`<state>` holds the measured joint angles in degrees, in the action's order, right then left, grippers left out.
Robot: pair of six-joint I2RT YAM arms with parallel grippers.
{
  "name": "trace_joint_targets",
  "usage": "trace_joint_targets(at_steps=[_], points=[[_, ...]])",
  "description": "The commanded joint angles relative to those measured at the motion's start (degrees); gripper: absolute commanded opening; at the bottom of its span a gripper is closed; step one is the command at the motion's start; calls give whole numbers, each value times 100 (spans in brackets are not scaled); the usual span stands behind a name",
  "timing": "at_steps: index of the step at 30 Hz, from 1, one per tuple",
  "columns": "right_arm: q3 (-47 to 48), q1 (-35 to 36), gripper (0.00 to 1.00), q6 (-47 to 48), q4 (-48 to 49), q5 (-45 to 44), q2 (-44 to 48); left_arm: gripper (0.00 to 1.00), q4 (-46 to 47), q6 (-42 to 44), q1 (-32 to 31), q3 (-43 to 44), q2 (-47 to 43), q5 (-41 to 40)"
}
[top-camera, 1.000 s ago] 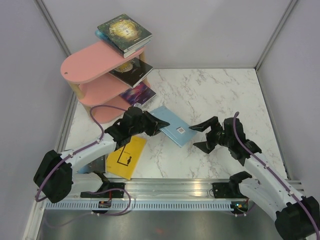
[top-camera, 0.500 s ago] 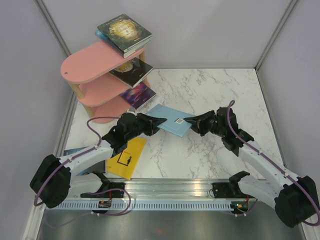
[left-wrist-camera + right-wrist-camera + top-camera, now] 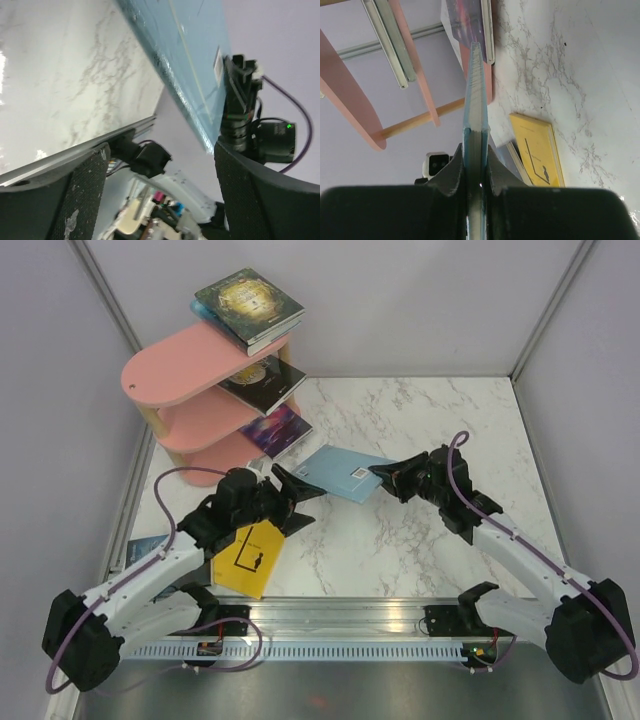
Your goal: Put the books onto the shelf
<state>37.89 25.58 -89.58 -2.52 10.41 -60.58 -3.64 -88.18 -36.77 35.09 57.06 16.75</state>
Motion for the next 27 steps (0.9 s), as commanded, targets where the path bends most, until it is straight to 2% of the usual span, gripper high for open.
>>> trace_joint_targets(at_steps=[1,7,11,17,23,27], points=[[570,-9,0,186,604,-101,-190,88,-1951,1292,214,366,-651,4],[974,52,0,248,1025,-171,-849,93,-4281,2523,601,1148,-1539,-576],[1369,280,0,266,1298,-303,-1447,100,-5056,3043,619,1859,-1917,-1024],[2099,535,0,178,1772,-488,-2589,100,-5568,3334,628,2405,-2076,-1244],[3232,720,0,327,1966,-654,-3881,100,-5938,3589,628,2924,-1971,-1517],[3761,711,0,-92,2501,-786,-4909,100,-6017,3694,628,3188,-1883,-1412]])
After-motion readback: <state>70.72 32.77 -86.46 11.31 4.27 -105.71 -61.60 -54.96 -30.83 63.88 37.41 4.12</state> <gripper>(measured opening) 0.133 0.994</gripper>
